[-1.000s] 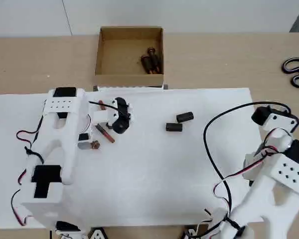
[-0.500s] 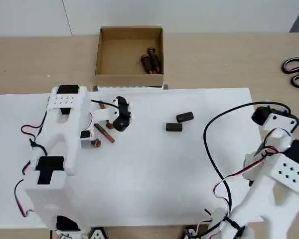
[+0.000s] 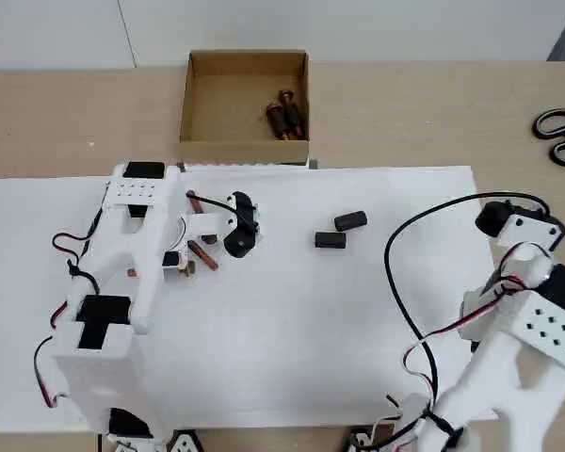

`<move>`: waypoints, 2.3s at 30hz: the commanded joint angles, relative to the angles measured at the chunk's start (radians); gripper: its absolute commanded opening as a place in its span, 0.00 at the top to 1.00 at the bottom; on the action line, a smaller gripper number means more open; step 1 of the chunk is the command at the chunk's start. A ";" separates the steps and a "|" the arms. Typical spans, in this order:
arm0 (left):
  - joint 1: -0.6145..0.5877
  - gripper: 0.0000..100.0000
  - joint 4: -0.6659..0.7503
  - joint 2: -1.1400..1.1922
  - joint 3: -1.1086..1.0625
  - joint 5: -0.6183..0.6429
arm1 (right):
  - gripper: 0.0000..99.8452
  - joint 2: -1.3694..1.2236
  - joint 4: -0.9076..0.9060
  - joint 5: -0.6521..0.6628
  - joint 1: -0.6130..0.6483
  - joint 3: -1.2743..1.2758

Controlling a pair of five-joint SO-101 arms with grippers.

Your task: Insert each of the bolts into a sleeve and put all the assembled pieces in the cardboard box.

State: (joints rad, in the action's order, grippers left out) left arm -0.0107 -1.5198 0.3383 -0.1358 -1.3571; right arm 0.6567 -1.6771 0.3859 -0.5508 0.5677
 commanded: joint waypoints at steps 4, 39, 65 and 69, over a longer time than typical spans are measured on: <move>0.037 1.00 -0.026 -0.009 0.021 -0.147 | 1.00 0.025 0.001 -0.009 -0.004 -0.006; 0.161 0.99 -0.069 -1.175 -0.101 0.991 | 1.00 0.562 0.079 -0.163 0.363 0.107; 0.167 0.99 0.319 -2.143 -0.993 1.800 | 1.00 1.139 0.421 -0.379 1.139 0.683; 0.167 0.99 0.367 -2.147 -1.049 1.830 | 1.00 1.127 0.512 -0.379 1.234 0.744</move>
State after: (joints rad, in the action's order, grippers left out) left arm 0.1534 -1.1976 -1.8006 -1.1730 0.4565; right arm 1.7906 -1.2352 0.0176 0.6199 1.2935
